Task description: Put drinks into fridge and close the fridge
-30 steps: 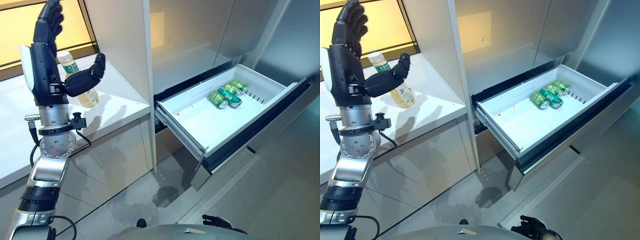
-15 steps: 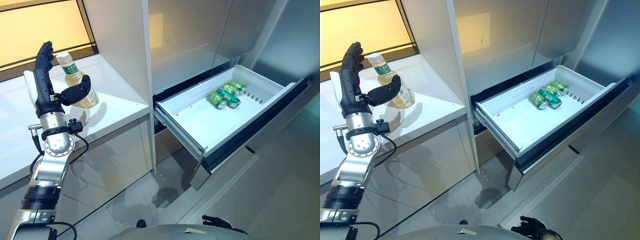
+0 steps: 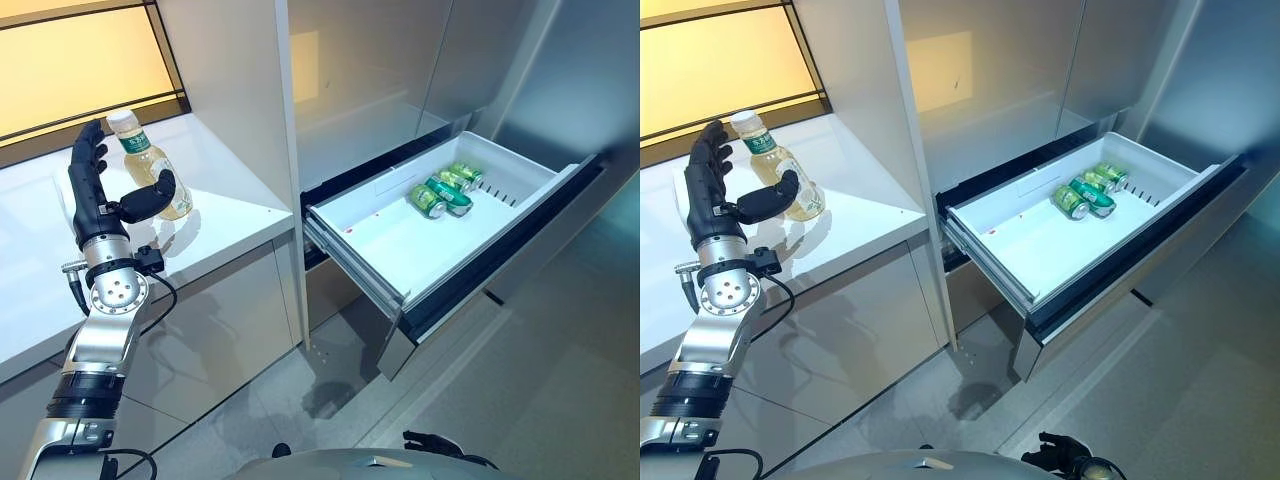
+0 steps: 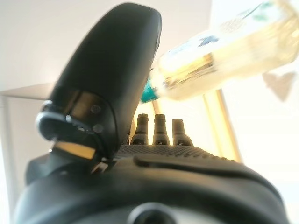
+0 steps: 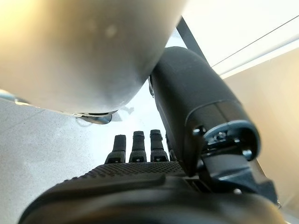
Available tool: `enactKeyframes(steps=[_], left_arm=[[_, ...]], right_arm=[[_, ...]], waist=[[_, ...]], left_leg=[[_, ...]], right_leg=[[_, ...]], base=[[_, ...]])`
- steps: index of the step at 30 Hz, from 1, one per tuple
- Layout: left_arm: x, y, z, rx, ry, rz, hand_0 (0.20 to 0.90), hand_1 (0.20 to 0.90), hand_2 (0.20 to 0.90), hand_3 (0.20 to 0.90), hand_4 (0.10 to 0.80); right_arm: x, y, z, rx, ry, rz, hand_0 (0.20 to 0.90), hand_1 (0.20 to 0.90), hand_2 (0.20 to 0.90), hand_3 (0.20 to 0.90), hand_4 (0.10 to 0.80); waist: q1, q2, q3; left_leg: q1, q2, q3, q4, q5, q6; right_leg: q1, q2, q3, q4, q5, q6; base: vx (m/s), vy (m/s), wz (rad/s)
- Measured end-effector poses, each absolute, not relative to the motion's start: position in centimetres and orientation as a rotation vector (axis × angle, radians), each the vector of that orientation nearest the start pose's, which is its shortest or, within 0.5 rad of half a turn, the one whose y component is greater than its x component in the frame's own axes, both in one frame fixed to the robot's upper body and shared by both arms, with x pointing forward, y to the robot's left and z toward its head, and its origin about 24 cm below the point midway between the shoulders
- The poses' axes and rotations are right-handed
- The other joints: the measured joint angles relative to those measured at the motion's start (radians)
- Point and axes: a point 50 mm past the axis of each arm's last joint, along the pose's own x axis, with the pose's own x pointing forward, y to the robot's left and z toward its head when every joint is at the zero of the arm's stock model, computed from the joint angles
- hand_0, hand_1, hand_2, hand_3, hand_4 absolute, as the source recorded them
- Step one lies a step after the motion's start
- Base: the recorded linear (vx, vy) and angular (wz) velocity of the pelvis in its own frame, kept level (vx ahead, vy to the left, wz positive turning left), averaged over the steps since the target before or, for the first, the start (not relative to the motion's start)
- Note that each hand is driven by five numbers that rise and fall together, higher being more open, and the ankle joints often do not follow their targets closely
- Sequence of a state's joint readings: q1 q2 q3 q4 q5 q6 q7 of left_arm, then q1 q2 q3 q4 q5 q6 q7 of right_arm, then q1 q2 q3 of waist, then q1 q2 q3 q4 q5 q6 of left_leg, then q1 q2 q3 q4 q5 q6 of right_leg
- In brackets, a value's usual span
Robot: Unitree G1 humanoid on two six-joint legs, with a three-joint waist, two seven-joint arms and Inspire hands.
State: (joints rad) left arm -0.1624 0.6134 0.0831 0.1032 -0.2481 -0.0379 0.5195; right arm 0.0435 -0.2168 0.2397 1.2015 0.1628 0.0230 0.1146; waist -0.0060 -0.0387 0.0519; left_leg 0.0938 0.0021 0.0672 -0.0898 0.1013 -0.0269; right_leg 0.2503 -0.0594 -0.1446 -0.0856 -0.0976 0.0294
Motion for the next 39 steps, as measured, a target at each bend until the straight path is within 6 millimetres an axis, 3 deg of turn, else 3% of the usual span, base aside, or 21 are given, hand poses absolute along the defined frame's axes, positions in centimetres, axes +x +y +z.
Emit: enactKeyframes(steps=[9, 39], left_arm=[[27.1, 31.2, 9.1, 0.251, -0.026, 0.643, 0.9, 0.9, 0.9, 0.9, 0.8], [28.7, 32.5, 8.4, 0.176, 0.047, 0.701, 0.9, 0.9, 0.9, 0.9, 0.8]], right_arm=[[7.2, -21.0, -16.9, -0.118, 1.298, 0.076, 0.9, 0.9, 0.9, 0.9, 0.8], [7.4, -20.9, -16.8, -0.111, 1.303, 0.087, 0.9, 0.9, 0.9, 0.9, 0.8]], waist=[[-0.008, 0.001, -0.004], [-0.046, 0.002, -0.018]], left_leg=[[0.002, 0.003, 0.007, -0.002, 0.0, 0.0], [0.015, 0.01, 0.03, -0.004, 0.0, 0.0]], right_leg=[[0.0, 0.001, 0.003, 0.0, 0.002, -0.001], [-0.001, 0.003, 0.03, 0.001, 0.01, -0.002]], base=[[0.017, 0.003, -0.02], [0.034, 0.001, -0.03]])
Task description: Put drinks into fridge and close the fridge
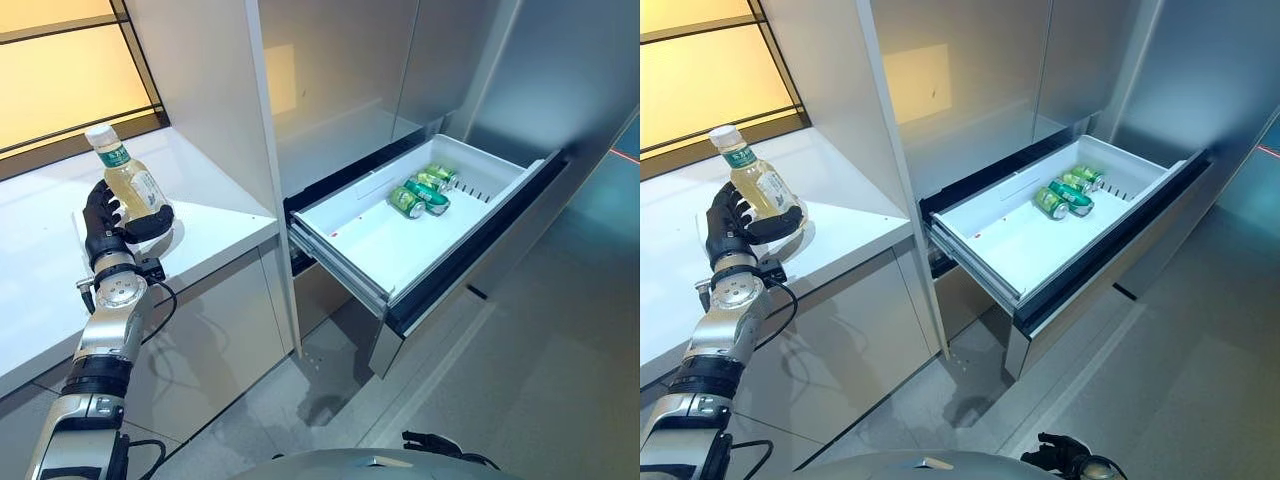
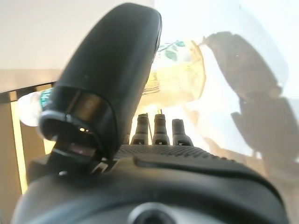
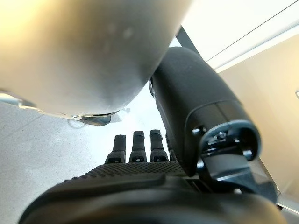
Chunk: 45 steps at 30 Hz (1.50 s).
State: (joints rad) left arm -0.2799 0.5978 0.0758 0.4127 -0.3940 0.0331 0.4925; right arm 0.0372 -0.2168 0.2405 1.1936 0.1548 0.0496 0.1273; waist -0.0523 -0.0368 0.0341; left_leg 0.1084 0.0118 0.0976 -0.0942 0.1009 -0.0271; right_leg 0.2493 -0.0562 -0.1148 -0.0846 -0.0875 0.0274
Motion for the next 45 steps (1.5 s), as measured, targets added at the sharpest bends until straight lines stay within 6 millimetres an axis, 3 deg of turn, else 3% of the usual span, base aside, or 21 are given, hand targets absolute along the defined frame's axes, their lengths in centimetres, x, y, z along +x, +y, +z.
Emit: enactKeyframes(steps=[28, 30, 32, 35, 45], left_arm=[[29.8, 33.4, 10.7, 0.124, -0.073, 0.747, 0.9, 0.9, 0.9, 0.9, 0.8], [29.9, 33.6, 10.9, 0.116, -0.076, 0.747, 0.592, 0.592, 0.592, 0.54, 0.44], [30.0, 33.7, 11.2, 0.099, -0.08, 0.744, 0.413, 0.413, 0.413, 0.332, 0.232], [30.3, 33.8, 11.3, 0.092, -0.078, 0.747, 0.307, 0.307, 0.307, 0.208, 0.108], [30.3, 34.4, 11.3, 0.092, -0.082, 0.767, 0.3, 0.3, 0.3, 0.2, 0.1]], right_arm=[[7.5, -20.8, -16.8, -0.102, 1.295, 0.101, 0.9, 0.9, 0.9, 0.9, 0.8], [7.5, -20.8, -16.8, -0.102, 1.294, 0.102, 0.9, 0.9, 0.9, 0.9, 0.8], [7.5, -20.8, -16.8, -0.101, 1.293, 0.103, 0.9, 0.9, 0.9, 0.9, 0.8], [7.5, -20.8, -16.8, -0.101, 1.293, 0.103, 0.9, 0.9, 0.9, 0.9, 0.8], [7.5, -20.8, -16.8, -0.101, 1.293, 0.105, 0.9, 0.9, 0.9, 0.9, 0.8]], waist=[[-0.024, -0.007, -0.007], [-0.028, -0.007, -0.008], [-0.032, -0.007, -0.008], [-0.034, -0.007, -0.008], [-0.037, -0.008, -0.01]], left_leg=[[0.003, 0.004, 0.024, 0.0, 0.0, 0.0], [0.003, 0.004, 0.024, 0.0, 0.0, 0.0], [0.003, 0.004, 0.025, 0.0, 0.0, 0.0], [0.003, 0.004, 0.025, 0.0, 0.0, 0.0], [0.003, 0.005, 0.035, 0.0, 0.0, 0.001]], right_leg=[[-0.008, 0.0, 0.026, 0.0, 0.01, 0.002], [-0.009, 0.0, 0.026, 0.0, 0.01, 0.002], [-0.009, 0.0, 0.026, 0.0, 0.01, 0.002], [-0.009, 0.0, 0.026, 0.0, 0.01, 0.002], [-0.014, 0.0, 0.037, 0.001, 0.012, 0.003]], base=[[0.012, 0.0, -0.02], [0.0, 0.0, 0.0], [0.0, 0.0, 0.0], [0.0, 0.0, 0.0], [0.003, -0.001, -0.02]])
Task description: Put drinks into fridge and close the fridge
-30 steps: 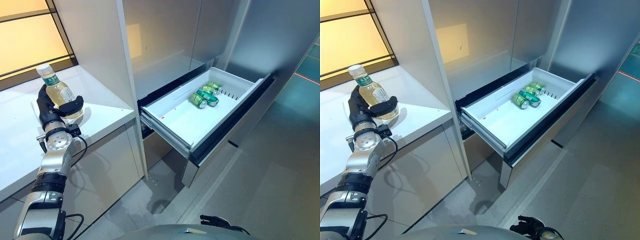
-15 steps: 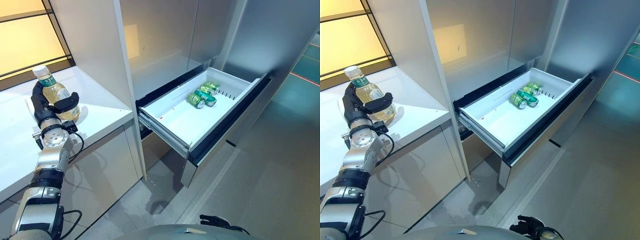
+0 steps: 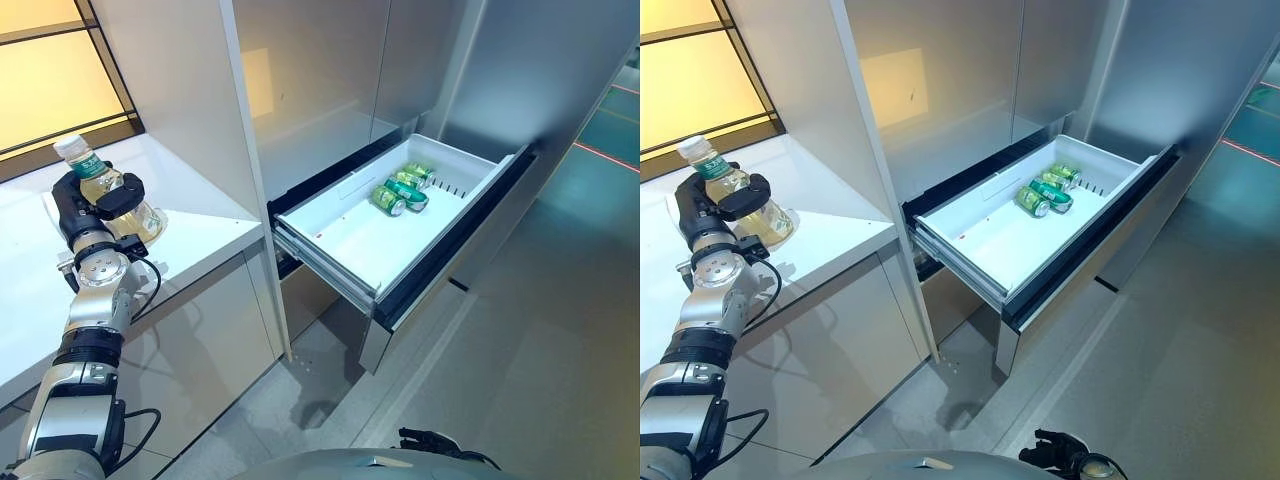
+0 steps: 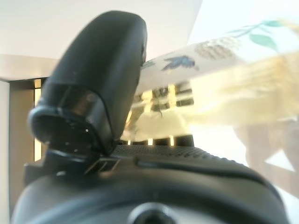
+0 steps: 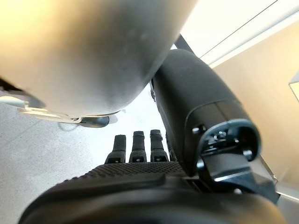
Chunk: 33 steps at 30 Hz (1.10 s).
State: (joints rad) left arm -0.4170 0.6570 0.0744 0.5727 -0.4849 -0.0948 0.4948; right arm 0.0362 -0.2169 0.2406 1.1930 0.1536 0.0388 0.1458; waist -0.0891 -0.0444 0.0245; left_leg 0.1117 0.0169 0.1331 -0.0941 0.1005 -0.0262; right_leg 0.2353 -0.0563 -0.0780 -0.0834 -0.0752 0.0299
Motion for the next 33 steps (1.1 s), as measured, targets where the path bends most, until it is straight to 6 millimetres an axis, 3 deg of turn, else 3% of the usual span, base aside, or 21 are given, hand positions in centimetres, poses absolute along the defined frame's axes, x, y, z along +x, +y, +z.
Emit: enactKeyframes(steps=[9, 17, 26, 33], left_arm=[[30.3, 34.3, 11.5, 0.081, -0.099, 0.762, 0.3, 0.3, 0.3, 0.2, 0.1], [30.8, 33.2, 11.7, 0.101, -0.11, 0.699, 0.3, 0.3, 0.3, 0.2, 0.1], [31.7, 30.4, 13.4, 0.13, -0.168, 0.541, 0.3, 0.3, 0.3, 0.2, 0.1], [32.2, 26.8, 14.3, 0.159, -0.219, 0.368, 0.3, 0.3, 0.3, 0.2, 0.1]], right_arm=[[8.0, -20.7, -16.7, -0.168, 1.267, 0.168, 0.9, 0.9, 0.9, 0.9, 0.8], [10.4, -19.8, -15.9, -0.466, 1.137, 0.466, 0.9, 0.9, 0.9, 0.9, 0.8], [12.6, -17.2, -14.7, -0.59, 0.993, 0.706, 0.9, 0.9, 0.9, 0.9, 0.8], [13.4, -14.3, -14.4, -0.714, 0.82, 0.885, 0.9, 0.9, 0.9, 0.9, 0.8]], waist=[[-0.007, 0.0, 0.0], [0.017, -0.004, 0.0], [0.056, -0.023, 0.006], [0.084, -0.006, 0.019]], left_leg=[[0.0, 0.0, 0.003, 0.0, 0.0, 0.0], [-0.004, 0.0, -0.002, 0.0, 0.0, 0.0], [-0.016, -0.003, -0.019, 0.0, 0.001, 0.002], [-0.023, -0.006, -0.039, 0.0, 0.005, 0.005]], right_leg=[[-0.001, 0.0, 0.005, -0.002, 0.003, 0.0], [-0.001, 0.0, -0.002, -0.004, 0.003, 0.0], [-0.004, -0.001, -0.021, -0.007, 0.003, 0.0], [-0.003, -0.002, -0.04, -0.012, 0.003, 0.0]], base=[[0.001, -0.001, -0.01], [-0.009, -0.006, 0.02], [-0.028, 0.002, 0.05], [-0.044, 0.054, 0.07]])
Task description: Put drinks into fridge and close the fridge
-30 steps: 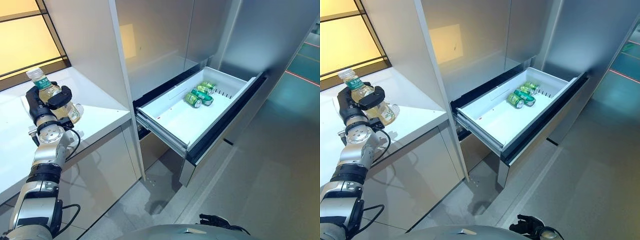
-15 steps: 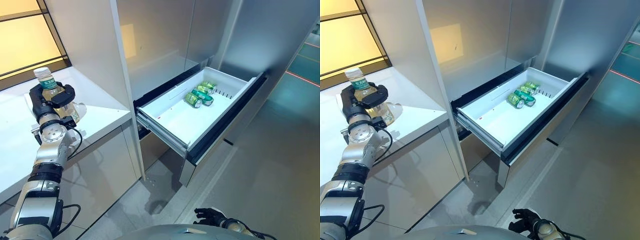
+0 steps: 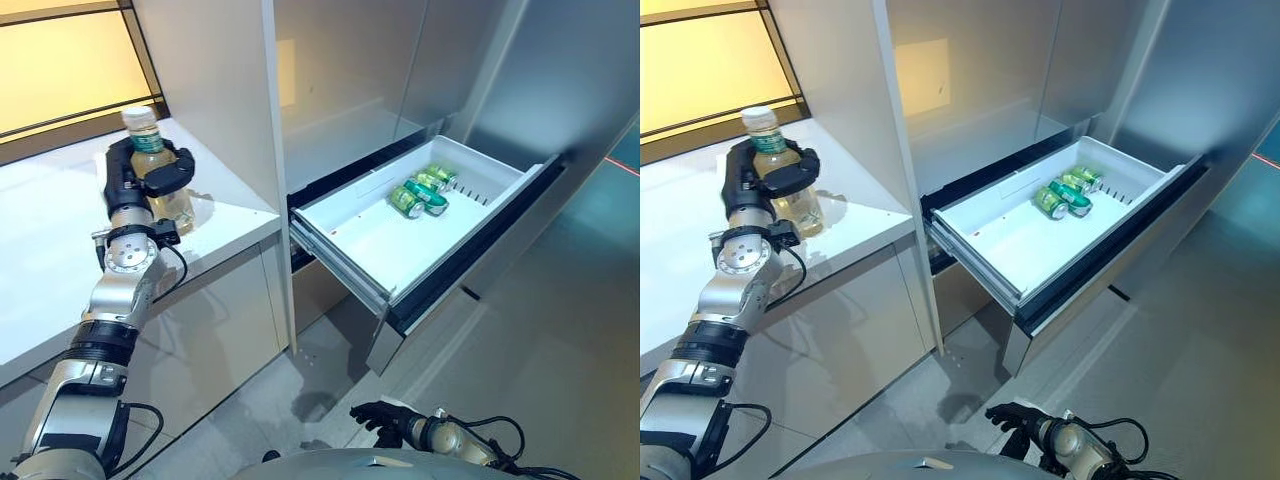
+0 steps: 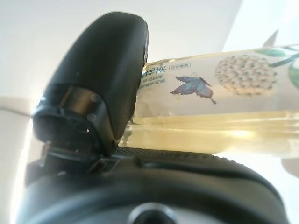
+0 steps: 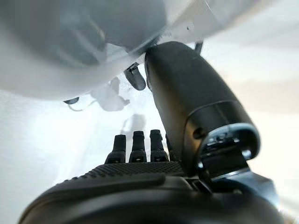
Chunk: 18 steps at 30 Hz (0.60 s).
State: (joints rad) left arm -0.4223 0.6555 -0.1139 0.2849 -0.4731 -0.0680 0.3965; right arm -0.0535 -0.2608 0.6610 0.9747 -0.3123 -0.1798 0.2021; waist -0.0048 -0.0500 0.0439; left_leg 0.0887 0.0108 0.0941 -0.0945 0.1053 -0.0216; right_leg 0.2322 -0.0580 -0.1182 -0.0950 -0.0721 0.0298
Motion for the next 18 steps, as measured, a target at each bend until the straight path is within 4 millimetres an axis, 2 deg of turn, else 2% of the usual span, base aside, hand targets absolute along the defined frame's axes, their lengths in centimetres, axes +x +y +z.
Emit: enactKeyframes(steps=[4, 8, 13, 18], left_arm=[[32.1, 25.5, 15.5, 0.15, -0.276, 0.308, 0.3, 0.3, 0.3, 0.2, 0.1], [31.6, 23.8, 17.5, 0.132, -0.371, 0.242, 0.3, 0.3, 0.3, 0.2, 0.1], [31.3, 23.0, 18.3, 0.126, -0.409, 0.204, 0.3, 0.3, 0.3, 0.2, 0.1], [30.9, 22.1, 19.3, 0.121, -0.455, 0.153, 0.3, 0.3, 0.3, 0.2, 0.1]], right_arm=[[15.0, -11.7, -12.4, -0.76, 0.638, 0.983, 0.9, 0.9, 0.9, 0.9, 0.8], [17.9, -9.1, -9.0, -0.744, 0.462, 0.999, 0.9, 0.9, 0.9, 0.9, 0.8], [20.1, -8.2, -6.0, -0.738, 0.341, 1.038, 0.9, 0.9, 0.9, 0.9, 0.8], [20.7, -7.8, -3.3, -0.695, 0.262, 1.155, 0.9, 0.9, 0.9, 0.9, 0.8]], waist=[[0.005, 0.004, 0.003], [0.008, 0.005, 0.016], [0.011, 0.013, 0.029], [0.033, 0.01, 0.059]], left_leg=[[-0.019, 0.0, -0.009, 0.001, 0.005, 0.0], [-0.025, -0.002, -0.014, 0.005, 0.008, 0.001], [-0.026, -0.004, -0.02, 0.005, 0.009, 0.002], [-0.027, -0.006, -0.022, 0.006, 0.01, 0.002]], right_leg=[[-0.013, 0.002, -0.008, 0.0, 0.0, 0.0], [-0.017, 0.001, -0.017, 0.004, 0.0, 0.0], [-0.016, 0.0, -0.023, 0.004, 0.0, 0.0], [-0.016, 0.0, -0.026, 0.004, 0.0, 0.0]], base=[[-0.069, 0.009, 0.07], [-0.08, 0.012, 0.04], [-0.068, 0.011, 0.04], [-0.058, 0.013, 0.01]])
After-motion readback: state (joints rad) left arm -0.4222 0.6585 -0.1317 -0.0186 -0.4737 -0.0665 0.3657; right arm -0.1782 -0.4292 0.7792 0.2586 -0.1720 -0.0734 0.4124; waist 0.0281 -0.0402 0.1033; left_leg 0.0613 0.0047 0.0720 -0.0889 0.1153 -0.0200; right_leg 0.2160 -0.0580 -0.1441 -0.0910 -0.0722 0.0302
